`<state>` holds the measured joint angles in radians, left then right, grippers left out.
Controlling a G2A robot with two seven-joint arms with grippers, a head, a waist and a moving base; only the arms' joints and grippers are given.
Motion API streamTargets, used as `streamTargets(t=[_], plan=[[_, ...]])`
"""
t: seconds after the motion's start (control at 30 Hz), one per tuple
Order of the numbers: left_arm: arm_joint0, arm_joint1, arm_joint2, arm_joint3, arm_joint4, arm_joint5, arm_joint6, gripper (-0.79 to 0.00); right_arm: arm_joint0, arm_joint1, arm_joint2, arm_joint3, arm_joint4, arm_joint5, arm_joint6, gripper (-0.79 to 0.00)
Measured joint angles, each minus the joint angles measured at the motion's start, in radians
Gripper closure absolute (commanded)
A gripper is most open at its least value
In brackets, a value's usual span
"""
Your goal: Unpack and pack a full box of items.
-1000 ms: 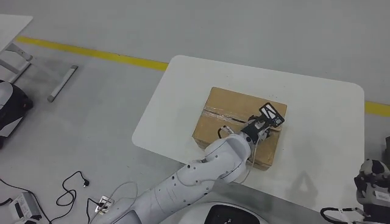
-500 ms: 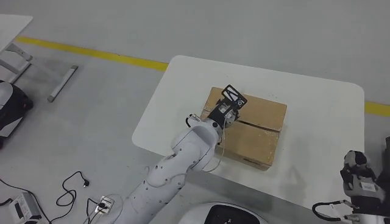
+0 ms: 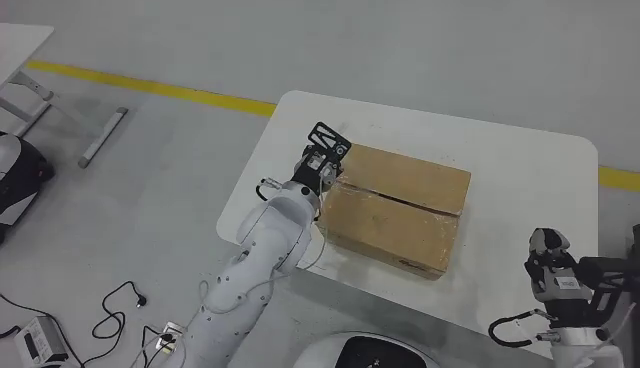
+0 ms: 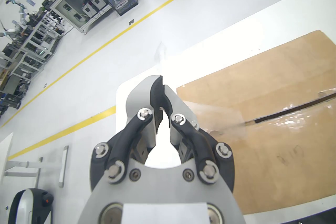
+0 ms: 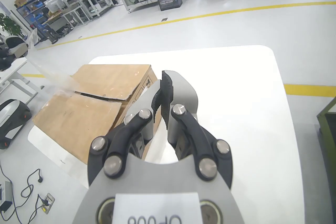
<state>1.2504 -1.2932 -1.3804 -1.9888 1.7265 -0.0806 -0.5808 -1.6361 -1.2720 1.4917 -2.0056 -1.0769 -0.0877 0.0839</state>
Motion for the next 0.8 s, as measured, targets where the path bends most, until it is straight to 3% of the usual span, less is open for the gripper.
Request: streamTargets(t=[0.23, 0.8], plan=[[0.023, 0.006, -0.095, -0.018, 0.029, 0.035, 0.001, 0.000, 0.022, -0.001, -0.029, 0.027, -0.015, -0.013, 0.012, 0.000], [0.012, 0.007, -0.223, 0.028, 0.054, 0.160, 0.014, 0.000, 0.128, -0.007, -0.155, 0.100, -0.095, -0.058, 0.049, 0.000]])
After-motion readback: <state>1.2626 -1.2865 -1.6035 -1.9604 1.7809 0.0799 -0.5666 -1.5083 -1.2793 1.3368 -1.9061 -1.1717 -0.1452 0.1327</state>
